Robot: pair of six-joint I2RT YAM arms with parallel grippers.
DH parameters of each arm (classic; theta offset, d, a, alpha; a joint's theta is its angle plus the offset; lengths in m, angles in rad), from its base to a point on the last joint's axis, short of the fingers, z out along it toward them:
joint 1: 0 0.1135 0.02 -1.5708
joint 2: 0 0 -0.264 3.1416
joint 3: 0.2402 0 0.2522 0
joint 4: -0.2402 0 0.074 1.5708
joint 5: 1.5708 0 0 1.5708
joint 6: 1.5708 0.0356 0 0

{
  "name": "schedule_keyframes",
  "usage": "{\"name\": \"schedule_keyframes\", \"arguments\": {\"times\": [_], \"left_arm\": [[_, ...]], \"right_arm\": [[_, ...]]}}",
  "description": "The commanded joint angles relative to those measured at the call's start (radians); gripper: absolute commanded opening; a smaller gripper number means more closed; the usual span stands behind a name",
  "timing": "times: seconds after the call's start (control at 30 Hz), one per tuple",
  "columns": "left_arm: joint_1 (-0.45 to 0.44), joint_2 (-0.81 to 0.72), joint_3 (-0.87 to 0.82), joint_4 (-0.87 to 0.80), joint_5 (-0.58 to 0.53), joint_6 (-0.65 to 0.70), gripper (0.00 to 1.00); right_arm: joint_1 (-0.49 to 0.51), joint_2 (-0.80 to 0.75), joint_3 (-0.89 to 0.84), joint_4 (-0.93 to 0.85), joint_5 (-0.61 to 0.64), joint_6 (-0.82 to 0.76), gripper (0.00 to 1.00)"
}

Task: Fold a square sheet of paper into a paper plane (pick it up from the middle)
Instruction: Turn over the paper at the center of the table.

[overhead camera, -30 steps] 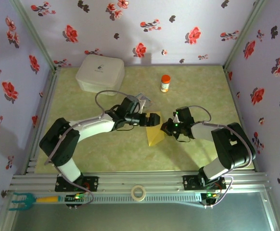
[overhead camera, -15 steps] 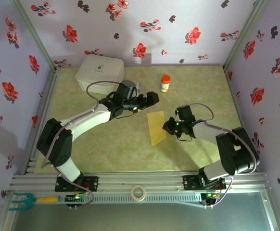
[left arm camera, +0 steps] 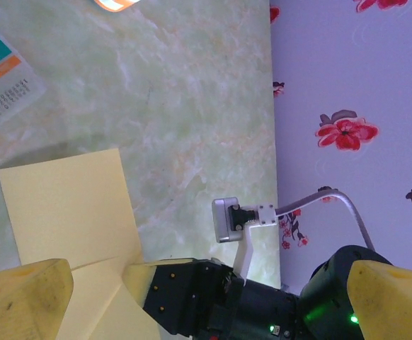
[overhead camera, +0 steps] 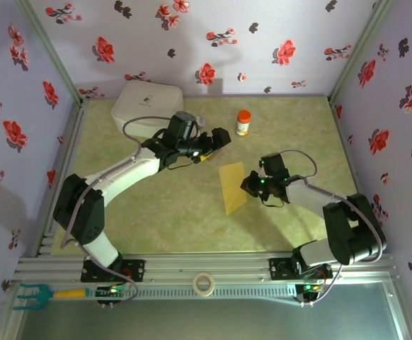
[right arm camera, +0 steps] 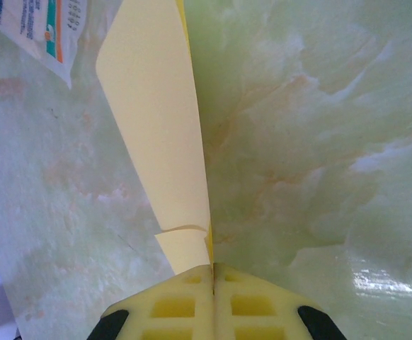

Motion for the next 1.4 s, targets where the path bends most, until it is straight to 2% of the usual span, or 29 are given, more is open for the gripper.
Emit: {"name": "schedule_keyframes", "arguments": {"times": [0.0,0.13,0.43,0.57,0.7,0.83,0.97,1.07,1.2,1.27,1.37], "left_arm": [[0.004,-0.010,0.021,-0.004,0.016,-0.014,1.00],[0.004,-0.032,-0.016,-0.018,0.010,0.004,1.00],[0.051,-0.186,-0.241,-0.090,-0.123,0.283,1.00],[0.078,-0.220,-0.287,-0.173,-0.233,0.372,1.00],[0.080,-0.278,-0.326,-0.214,-0.339,0.419,1.00],[0.084,-0.347,-0.362,-0.218,-0.435,0.454,1.00],[0.088,-0.432,-0.405,-0.233,-0.545,0.458,1.00],[0.104,-0.511,-0.466,-0.215,-0.553,0.450,1.00],[0.140,-0.590,-0.490,-0.239,-0.552,0.440,1.00],[0.163,-0.617,-0.494,-0.265,-0.566,0.417,1.00],[0.184,-0.653,-0.519,-0.270,-0.568,0.384,1.00]], "right_arm": [[0.005,-0.051,0.020,-0.061,0.033,-0.038,0.03],[0.007,-0.092,0.023,-0.107,0.053,-0.050,0.02],[0.013,-0.193,0.091,-0.350,0.205,-0.187,0.02],[0.021,-0.208,0.146,-0.475,0.298,-0.244,0.01],[0.065,-0.209,0.246,-0.632,0.473,-0.299,0.01],[0.188,-0.183,0.333,-0.716,0.734,-0.317,0.01],[0.340,-0.073,0.416,-0.809,1.044,-0.318,0.01],[0.425,0.035,0.442,-0.811,1.171,-0.327,0.00],[0.488,0.199,0.496,-0.802,1.191,-0.323,0.00],[0.525,0.274,0.540,-0.787,1.128,-0.344,0.02],[0.562,0.359,0.566,-0.683,0.929,-0.390,0.06]]}}
